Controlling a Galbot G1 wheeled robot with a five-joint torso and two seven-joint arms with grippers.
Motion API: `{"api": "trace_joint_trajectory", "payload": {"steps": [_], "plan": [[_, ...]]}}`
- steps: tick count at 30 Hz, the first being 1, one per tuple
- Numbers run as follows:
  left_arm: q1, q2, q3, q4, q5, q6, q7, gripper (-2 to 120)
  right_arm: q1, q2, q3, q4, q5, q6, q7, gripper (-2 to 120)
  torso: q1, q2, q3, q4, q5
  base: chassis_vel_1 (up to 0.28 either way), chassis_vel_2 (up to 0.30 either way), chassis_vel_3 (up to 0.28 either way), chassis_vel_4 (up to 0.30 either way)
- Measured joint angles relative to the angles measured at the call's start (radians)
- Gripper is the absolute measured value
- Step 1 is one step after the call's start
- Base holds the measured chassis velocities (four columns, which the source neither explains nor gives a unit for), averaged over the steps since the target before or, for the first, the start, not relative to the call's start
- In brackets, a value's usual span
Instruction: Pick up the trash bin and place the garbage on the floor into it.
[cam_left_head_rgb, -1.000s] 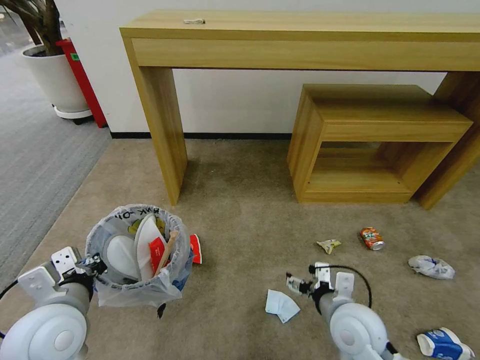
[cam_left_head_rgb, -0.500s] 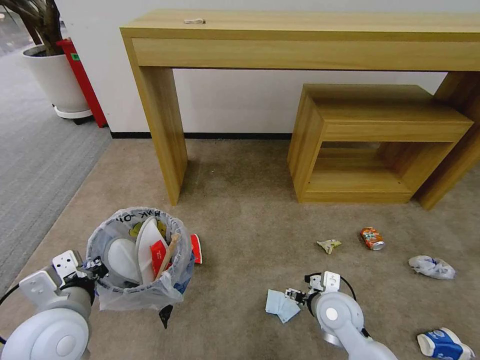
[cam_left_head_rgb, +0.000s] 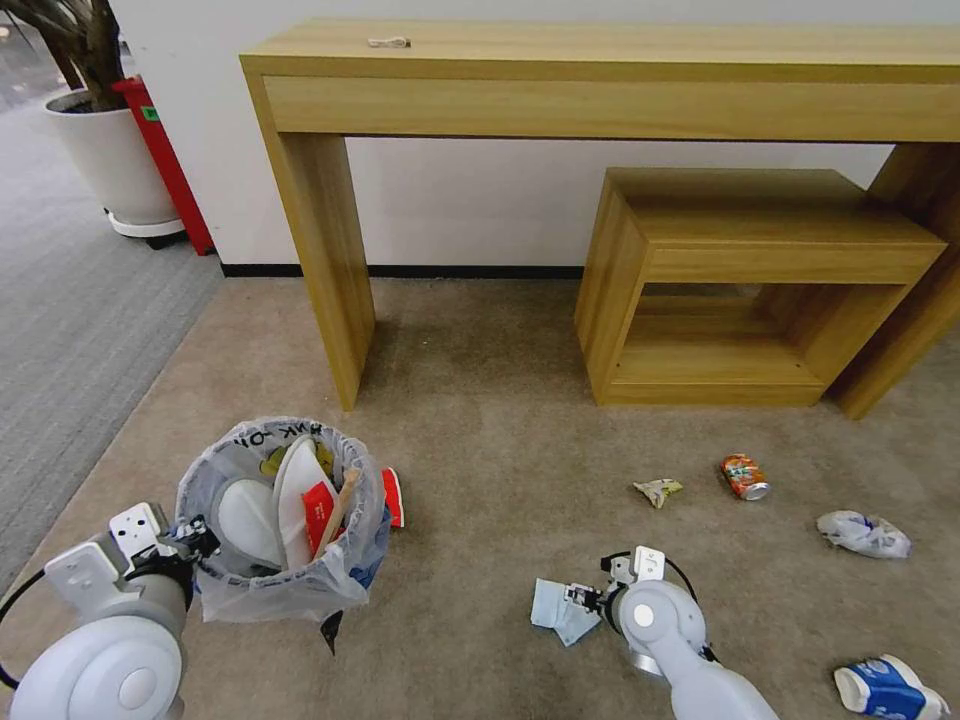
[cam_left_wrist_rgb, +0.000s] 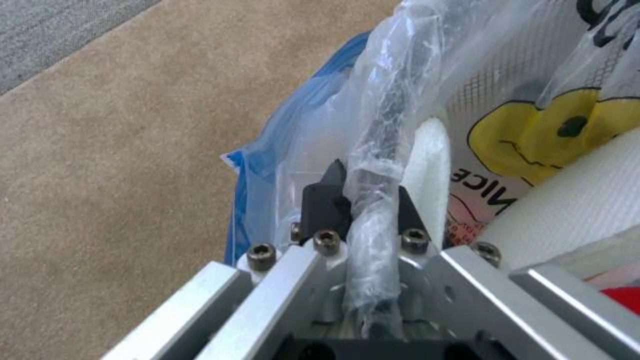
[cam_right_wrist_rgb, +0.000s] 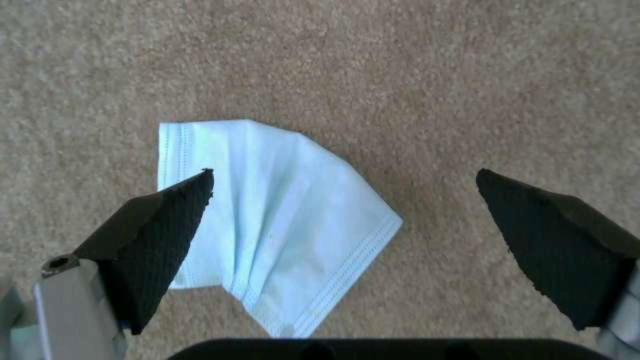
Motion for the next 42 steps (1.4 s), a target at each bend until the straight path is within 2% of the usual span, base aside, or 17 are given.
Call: {"api": "trace_joint_trajectory", "payload": {"steps": [8, 10, 14, 21, 22, 24, 25, 27, 28, 31, 32, 35, 38, 40, 41, 42], "plan": [[0.0, 0.001, 0.0, 0.003, 0.0, -0.002, 0.001, 1, 0.008, 0.011, -0.018, -0.035, -0.03, 0.002, -0.024, 97, 0.0, 0.0, 0.0, 0.0, 0.0, 0.0, 0.0, 0.0, 0.0], [-0.001, 0.001, 0.0, 0.004, 0.001, -0.002, 0.001, 1, 0.009, 0.011, -0.026, -0.053, -0.048, 0.003, -0.037, 88, 0.0, 0.0, 0.0, 0.0, 0.0001, 0.0, 0.0, 0.0, 0.0], [-0.002, 0.001, 0.002, 0.005, 0.001, -0.002, 0.001, 1, 0.01, 0.014, -0.028, -0.067, -0.06, 0.003, -0.046, 79, 0.0, 0.0, 0.0, -0.0001, 0.0, 0.0, 0.0, 0.0, 0.0], [-0.003, 0.001, 0.003, 0.007, 0.002, -0.002, 0.001, 1, 0.008, 0.013, -0.029, -0.083, -0.108, 0.003, -0.085, 49, 0.0, 0.0, 0.0, -0.0001, 0.0, 0.0, 0.0, 0.0, 0.0], [-0.003, 0.001, 0.003, 0.007, 0.002, -0.002, 0.001, 1, 0.008, 0.013, -0.029, -0.083, -0.108, 0.003, -0.085, 49, 0.0, 0.0, 0.0, -0.0001, 0.0, 0.0, 0.0, 0.0, 0.0], [-0.003, 0.001, 0.004, 0.007, 0.003, -0.002, 0.001, 1, 0.007, 0.012, -0.028, -0.082, -0.117, 0.004, -0.091, 39, 0.0, 0.0, 0.0, 0.0, 0.0001, 0.0, 0.0, 0.0, 0.0], [-0.003, 0.001, 0.004, 0.007, 0.003, -0.002, 0.001, 1, 0.007, 0.012, -0.028, -0.082, -0.117, 0.004, -0.091, 39, 0.0, 0.0, 0.0, 0.0, 0.0001, 0.0, 0.0, 0.0, 0.0], [-0.003, 0.001, 0.005, 0.007, 0.003, -0.002, 0.001, 1, 0.002, 0.009, -0.029, -0.082, -0.135, 0.004, -0.102, 28, 0.0, 0.0, 0.0, -0.0001, 0.0, 0.0, 0.0, 0.0, 0.0], [-0.003, 0.001, 0.005, 0.007, 0.003, -0.002, 0.001, 1, 0.002, 0.009, -0.029, -0.082, -0.135, 0.004, -0.102, 28, 0.0, 0.0, 0.0, -0.0001, 0.0, 0.0, 0.0, 0.0, 0.0], [-0.002, 0.002, 0.005, 0.006, 0.004, -0.002, 0.001, 1, -0.001, 0.008, -0.03, -0.083, -0.159, 0.004, -0.115, 14, 0.0, 0.0, 0.0, -0.0001, 0.0001, 0.0, 0.0, 0.0, 0.0], [-0.002, 0.002, 0.005, 0.006, 0.004, -0.002, 0.001, 1, -0.001, 0.008, -0.03, -0.083, -0.159, 0.004, -0.115, 14, 0.0, 0.0, 0.0, -0.0001, 0.0001, 0.0, 0.0, 0.0, 0.0], [0.0, 0.005, 0.003, 0.006, 0.004, -0.002, 0.001, 1, -0.005, 0.004, -0.031, -0.081, -0.189, 0.004, -0.133, 0, 0.0, 0.0, 0.0, 0.0, 0.0001, 0.0, 0.0, 0.0, 0.0], [0.0, 0.006, 0.002, 0.005, 0.004, -0.002, 0.001, 1, -0.011, -0.001, -0.031, -0.069, -0.209, 0.011, -0.153, 0, 0.0, 0.0, 0.0, 0.0, 0.0, 0.0, 0.0, 0.0, 0.0], [0.0, 0.006, 0.003, 0.001, 0.004, -0.002, 0.0, 1, -0.024, -0.011, -0.03, -0.037, -0.254, 0.089, -0.22, 0, 0.0, 0.0, 0.0, -0.0001, 0.0001, 0.0, 0.0, 0.0, 0.0], [0.0, 0.006, 0.003, 0.001, 0.004, -0.002, 0.0, 1, -0.024, -0.011, -0.03, -0.037, -0.254, 0.089, -0.22, 0, 0.0, 0.0, 0.0, -0.0001, 0.0001, 0.0, 0.0, 0.0, 0.0], [0.001, 0.006, 0.005, 0.0, 0.004, -0.002, -0.001, 1, -0.031, -0.016, -0.027, -0.008, -0.275, 0.149, -0.271, 0, 0.0, 0.0, 0.0, -0.0002, 0.0003, 0.0, 0.0, 0.0, 0.0]]}}
